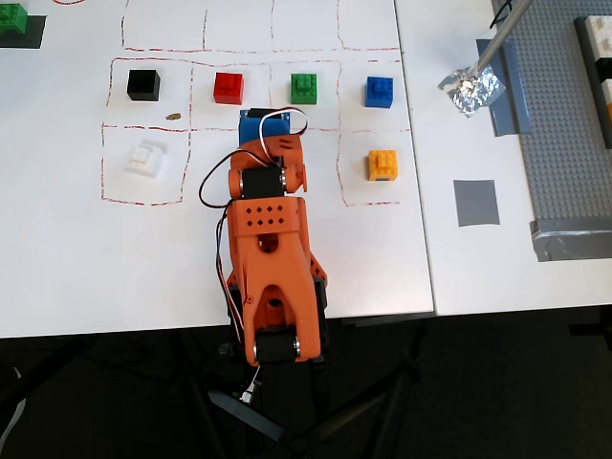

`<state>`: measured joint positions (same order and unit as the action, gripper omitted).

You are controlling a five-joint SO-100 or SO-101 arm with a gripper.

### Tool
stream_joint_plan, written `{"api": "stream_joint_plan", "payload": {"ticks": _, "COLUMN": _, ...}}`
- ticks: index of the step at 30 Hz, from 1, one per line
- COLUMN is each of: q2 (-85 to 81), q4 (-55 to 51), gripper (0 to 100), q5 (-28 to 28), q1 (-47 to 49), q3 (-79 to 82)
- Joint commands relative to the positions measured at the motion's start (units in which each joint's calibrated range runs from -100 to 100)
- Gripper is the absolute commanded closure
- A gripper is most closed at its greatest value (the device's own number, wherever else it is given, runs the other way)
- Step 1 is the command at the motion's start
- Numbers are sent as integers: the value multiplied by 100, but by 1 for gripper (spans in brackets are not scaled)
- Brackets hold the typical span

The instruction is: Grab the block and put it in the grey marker

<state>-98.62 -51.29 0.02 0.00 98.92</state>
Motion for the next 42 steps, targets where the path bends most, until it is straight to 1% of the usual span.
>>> {"api": "stream_joint_plan", "payload": {"ticks": 1, "q2": -94, "q4": -6, "gripper": 100, "q5": 54, "q1": -4, "q3": 90}}
{"api": "stream_joint_plan", "payload": {"ticks": 26, "q2": -94, "q4": -6, "gripper": 100, "q5": 44, "q1": -4, "q3": 90}}
{"api": "stream_joint_plan", "payload": {"ticks": 42, "q2": -94, "q4": -6, "gripper": 100, "q5": 137, "q1": 119, "q3": 90}}
